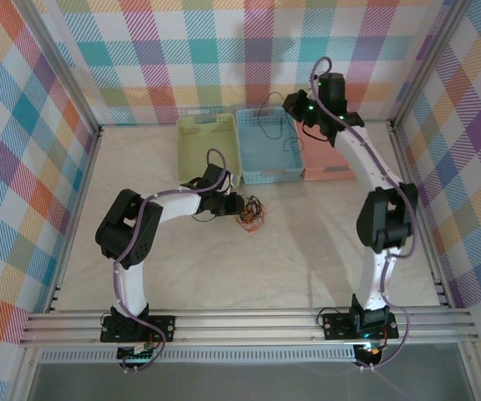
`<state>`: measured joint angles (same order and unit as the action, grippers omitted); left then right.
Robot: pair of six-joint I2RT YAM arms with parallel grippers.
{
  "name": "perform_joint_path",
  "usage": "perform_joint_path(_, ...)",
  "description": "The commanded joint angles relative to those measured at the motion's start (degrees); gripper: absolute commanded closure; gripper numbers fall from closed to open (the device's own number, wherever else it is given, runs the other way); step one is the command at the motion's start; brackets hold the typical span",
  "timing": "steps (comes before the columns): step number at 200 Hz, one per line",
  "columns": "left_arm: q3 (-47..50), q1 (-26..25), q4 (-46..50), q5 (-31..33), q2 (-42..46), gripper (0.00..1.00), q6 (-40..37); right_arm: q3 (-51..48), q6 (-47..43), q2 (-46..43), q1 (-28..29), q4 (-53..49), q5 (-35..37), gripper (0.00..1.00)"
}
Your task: Untangle the cables
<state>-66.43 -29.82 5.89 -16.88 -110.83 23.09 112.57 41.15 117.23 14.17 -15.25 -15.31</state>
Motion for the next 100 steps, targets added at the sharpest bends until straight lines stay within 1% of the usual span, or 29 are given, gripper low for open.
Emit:
perform_joint_path(1,0.05,0.38,-0.08,-0.54,0.27,0.73,0.28,9.09,1.19,6.77,0.81,-4.72,2.08,0.90)
perform_joint_path(19,-0.01,0.38,-0.12,-0.61,0.37,0.73,0.24,18.18,-0.15,12.57,0.86,-12.26,1.48,0.65)
perform_joint_path(27,0.04,0.38,-0.09,-0.61,0.37,0.73,0.29,18.59,-0.70,12.75,0.99,-13.76,1.75,0.58)
perform_joint_path(35,0.02,0.38,-0.18,-0.69,0.37,0.73,0.24,16.95,-1.57,11.88,1.02,-13.48,1.64,0.56)
perform_joint_path(48,0.01,0.38,-0.15,-0.80,0.28,0.73,0.26,11.67,-3.19,7.59,1.11,-11.39,2.03,0.55)
perform_joint_path(82,-0.23,0.38,0.03,-0.87,0.02,0.73,0.22,-12.49,-7.73,-9.60,1.60,-1.65,0.49,0.54)
perform_joint_path(100,0.00,0.34,-0.14,-0.70,0.33,0.73,0.24,-24.10,-9.90,-16.89,2.47,1.14,0.16,0.57)
